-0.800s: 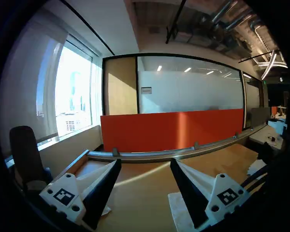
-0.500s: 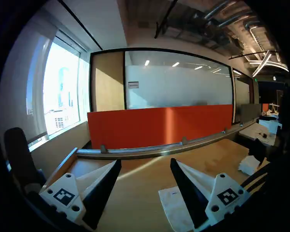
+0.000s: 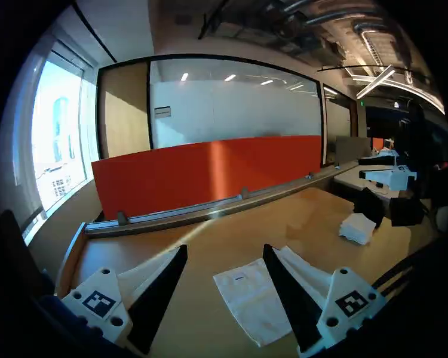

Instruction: Fold towel

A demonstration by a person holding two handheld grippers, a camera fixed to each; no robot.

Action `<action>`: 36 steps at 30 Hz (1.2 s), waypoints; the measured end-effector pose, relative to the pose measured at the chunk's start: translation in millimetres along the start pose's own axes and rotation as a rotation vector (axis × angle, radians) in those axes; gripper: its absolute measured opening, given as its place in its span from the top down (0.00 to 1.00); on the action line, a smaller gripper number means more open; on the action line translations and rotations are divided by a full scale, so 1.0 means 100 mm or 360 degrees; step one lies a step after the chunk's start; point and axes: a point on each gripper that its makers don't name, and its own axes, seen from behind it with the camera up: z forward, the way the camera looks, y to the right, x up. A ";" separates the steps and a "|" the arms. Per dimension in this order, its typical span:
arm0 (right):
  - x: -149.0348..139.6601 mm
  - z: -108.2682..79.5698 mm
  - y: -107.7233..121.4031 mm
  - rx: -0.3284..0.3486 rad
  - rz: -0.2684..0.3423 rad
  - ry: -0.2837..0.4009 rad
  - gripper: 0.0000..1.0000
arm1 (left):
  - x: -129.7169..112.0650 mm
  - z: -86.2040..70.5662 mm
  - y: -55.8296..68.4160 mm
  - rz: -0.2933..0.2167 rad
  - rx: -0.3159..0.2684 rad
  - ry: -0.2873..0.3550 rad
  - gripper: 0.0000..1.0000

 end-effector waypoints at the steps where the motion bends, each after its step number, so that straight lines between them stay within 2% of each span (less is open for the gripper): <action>1: -0.01 0.01 -0.02 0.0016 -0.0008 -0.0009 0.00 | -0.02 0.01 0.01 0.0010 -0.0008 -0.0011 0.06; 8: -0.18 0.05 -0.21 0.0152 -0.0067 -0.0112 0.00 | -0.21 0.08 0.13 0.0049 -0.0089 -0.0093 0.06; 14: -0.43 0.08 -0.31 0.0215 -0.0085 -0.0204 0.00 | -0.42 0.14 0.22 0.0062 -0.0150 -0.0164 0.06; 36: -1.83 0.16 -0.71 0.0381 -0.0117 -0.0516 0.00 | -1.71 0.33 0.58 0.0084 -0.0287 -0.0486 0.06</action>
